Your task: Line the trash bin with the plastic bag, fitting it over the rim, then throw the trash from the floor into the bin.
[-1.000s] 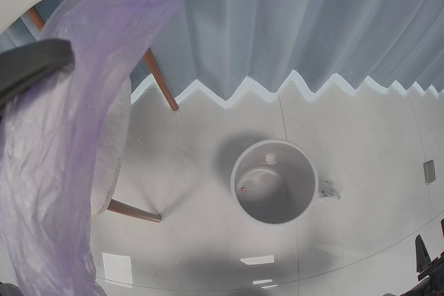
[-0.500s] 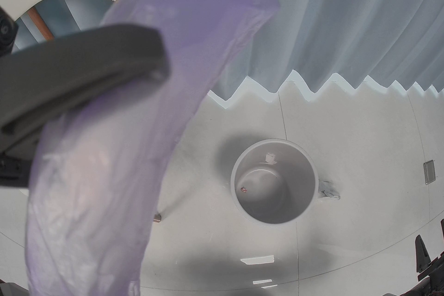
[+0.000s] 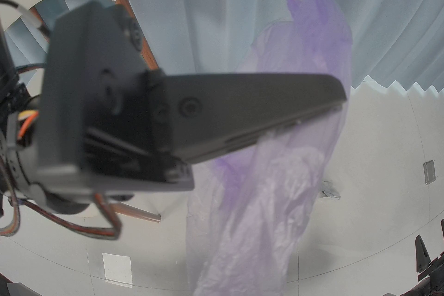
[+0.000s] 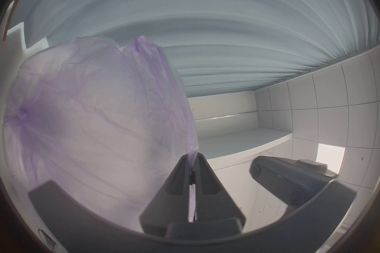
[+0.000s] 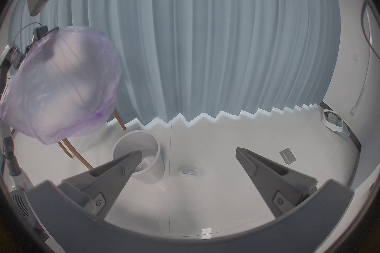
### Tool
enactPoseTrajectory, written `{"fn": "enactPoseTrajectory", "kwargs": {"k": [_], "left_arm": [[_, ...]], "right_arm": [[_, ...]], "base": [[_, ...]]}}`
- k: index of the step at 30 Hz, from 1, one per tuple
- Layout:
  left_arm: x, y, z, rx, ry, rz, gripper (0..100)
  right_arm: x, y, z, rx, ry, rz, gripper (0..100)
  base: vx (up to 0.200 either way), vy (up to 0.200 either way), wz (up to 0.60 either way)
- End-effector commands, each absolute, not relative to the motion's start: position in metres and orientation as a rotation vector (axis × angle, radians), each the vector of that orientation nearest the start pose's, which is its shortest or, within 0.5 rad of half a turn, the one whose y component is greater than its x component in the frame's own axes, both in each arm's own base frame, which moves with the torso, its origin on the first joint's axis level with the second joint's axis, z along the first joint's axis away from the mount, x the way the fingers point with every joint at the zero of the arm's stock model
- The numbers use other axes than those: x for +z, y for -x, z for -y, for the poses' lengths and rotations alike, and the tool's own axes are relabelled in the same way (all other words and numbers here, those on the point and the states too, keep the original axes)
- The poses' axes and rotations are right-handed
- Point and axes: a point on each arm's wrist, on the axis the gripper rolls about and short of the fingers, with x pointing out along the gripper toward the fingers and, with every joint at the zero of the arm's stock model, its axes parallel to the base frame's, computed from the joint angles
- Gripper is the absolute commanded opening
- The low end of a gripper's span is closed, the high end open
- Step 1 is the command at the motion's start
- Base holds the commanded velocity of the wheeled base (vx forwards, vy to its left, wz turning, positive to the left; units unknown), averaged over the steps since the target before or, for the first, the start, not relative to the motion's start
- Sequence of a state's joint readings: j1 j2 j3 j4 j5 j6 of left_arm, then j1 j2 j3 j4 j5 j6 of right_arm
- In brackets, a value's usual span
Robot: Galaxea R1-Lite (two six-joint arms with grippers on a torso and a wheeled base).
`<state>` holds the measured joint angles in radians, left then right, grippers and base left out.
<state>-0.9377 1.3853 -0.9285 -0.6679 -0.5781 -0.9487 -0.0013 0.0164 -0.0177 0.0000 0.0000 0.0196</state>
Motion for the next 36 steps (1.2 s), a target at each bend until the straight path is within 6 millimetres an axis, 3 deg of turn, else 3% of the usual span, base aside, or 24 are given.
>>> {"fn": "enactPoseTrajectory", "kwargs": {"k": [1, 10, 11, 17, 29, 36], "left_arm": [[0.283, -0.148, 0.221, -1.468, 0.785, -0.563, 0], [0.253, -0.186, 0.245, -1.416, 0.793, -0.540, 0], [0.247, -0.199, 0.251, -1.403, 0.799, -0.515, 0], [0.233, -0.225, 0.257, -1.372, 0.807, -0.483, 0], [0.206, -0.255, 0.256, -1.306, 0.809, -0.456, 0], [0.186, -0.250, 0.251, -1.279, 0.798, -0.508, 0]], "right_arm": [[0.076, 0.023, 0.000, -0.002, -0.020, -0.002, 100], [0.076, 0.023, 0.000, -0.002, -0.020, -0.002, 100], [0.076, 0.023, 0.000, -0.002, -0.020, -0.002, 100], [0.076, 0.023, 0.000, -0.002, -0.020, -0.002, 100], [0.076, 0.023, 0.000, -0.002, -0.020, -0.002, 100], [0.076, 0.023, 0.000, -0.002, -0.020, -0.002, 100]], "base": [[0.000, 0.000, 0.00], [0.000, 0.000, 0.00], [0.000, 0.000, 0.00], [0.000, 0.000, 0.00], [0.000, 0.000, 0.00], [0.000, 0.000, 0.00]]}}
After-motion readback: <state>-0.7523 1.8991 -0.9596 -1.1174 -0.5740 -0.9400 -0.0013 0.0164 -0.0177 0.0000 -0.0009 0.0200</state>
